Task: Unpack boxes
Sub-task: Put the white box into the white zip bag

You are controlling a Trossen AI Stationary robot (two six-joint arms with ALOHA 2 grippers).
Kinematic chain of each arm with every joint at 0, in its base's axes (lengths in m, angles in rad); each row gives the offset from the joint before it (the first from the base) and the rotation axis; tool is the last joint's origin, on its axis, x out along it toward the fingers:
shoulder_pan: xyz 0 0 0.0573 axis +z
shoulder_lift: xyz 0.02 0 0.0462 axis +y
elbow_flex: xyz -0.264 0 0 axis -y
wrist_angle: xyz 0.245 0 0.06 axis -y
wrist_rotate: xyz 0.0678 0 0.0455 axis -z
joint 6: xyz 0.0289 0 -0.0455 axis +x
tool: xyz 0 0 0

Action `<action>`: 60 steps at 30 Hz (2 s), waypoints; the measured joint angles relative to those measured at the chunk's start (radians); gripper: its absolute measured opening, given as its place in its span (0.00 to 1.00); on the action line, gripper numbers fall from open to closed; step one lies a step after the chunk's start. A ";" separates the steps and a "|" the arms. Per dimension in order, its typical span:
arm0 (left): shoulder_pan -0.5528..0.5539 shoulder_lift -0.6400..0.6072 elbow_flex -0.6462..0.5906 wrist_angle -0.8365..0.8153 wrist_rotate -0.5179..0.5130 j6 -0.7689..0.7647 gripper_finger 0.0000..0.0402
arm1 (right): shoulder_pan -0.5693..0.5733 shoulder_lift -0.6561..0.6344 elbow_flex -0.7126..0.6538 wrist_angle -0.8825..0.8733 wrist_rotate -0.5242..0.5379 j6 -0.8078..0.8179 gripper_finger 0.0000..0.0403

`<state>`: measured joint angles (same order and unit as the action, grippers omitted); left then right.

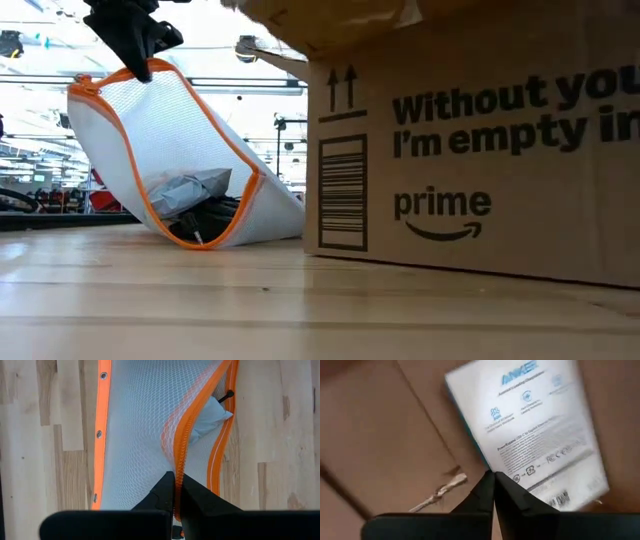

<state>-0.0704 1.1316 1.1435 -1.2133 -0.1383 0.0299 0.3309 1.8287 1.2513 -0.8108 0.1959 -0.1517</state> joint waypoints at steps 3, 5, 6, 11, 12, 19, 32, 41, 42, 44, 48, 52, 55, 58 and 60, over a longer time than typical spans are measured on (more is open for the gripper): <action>0.000 0.000 0.000 0.000 0.000 0.000 0.00 | 0.000 -0.041 0.051 -0.089 0.028 0.034 0.00; 0.000 0.000 0.000 0.000 0.000 0.000 0.00 | 0.000 -0.059 0.076 -0.127 0.036 0.058 0.00; 0.000 0.000 0.000 -0.001 0.000 0.000 0.00 | 0.000 -0.071 0.084 -0.138 0.038 0.072 0.00; 0.000 0.000 0.000 0.000 0.000 0.003 0.00 | -0.006 -0.129 0.098 -0.147 0.037 0.137 0.00; 0.000 0.000 0.000 0.000 0.000 0.003 0.00 | -0.006 -0.127 0.096 -0.152 0.034 0.162 0.00; 0.000 0.000 0.000 -0.003 0.001 -0.023 0.00 | -0.071 -0.104 0.055 -0.158 -0.045 0.577 0.02; 0.000 0.000 0.000 -0.010 0.001 -0.035 0.00 | -0.199 -0.110 0.006 -0.026 -0.161 0.821 0.56; 0.000 0.000 0.000 -0.010 0.001 -0.041 0.00 | -0.164 -0.108 0.005 0.011 -0.166 0.651 0.78; 0.000 0.000 0.000 -0.010 0.001 -0.039 0.00 | -0.149 -0.108 0.005 0.022 -0.166 0.619 0.78; 0.000 0.000 0.000 -0.010 0.001 -0.035 0.00 | -0.119 -0.107 0.004 0.045 -0.159 0.532 0.79; 0.000 0.000 0.000 -0.010 0.001 -0.035 0.00 | -0.052 -0.102 0.001 0.083 -0.107 0.312 0.79; 0.000 0.000 0.000 -0.009 0.001 -0.034 0.00 | 0.000 -0.088 0.001 0.126 -0.051 0.087 0.79; 0.000 0.000 0.000 -0.009 0.001 -0.034 0.00 | 0.015 -0.040 0.001 0.148 -0.016 -0.042 0.79; 0.000 0.000 0.000 -0.008 0.001 -0.038 0.00 | 0.015 0.032 0.001 0.193 -0.011 -0.127 0.79; 0.000 0.000 0.000 -0.009 0.001 -0.046 0.00 | 0.015 0.080 0.001 0.210 0.010 -0.169 0.79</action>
<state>-0.0707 1.1313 1.1434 -1.2218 -0.1375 -0.0160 0.3457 1.9083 1.2526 -0.6010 0.2057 -0.3205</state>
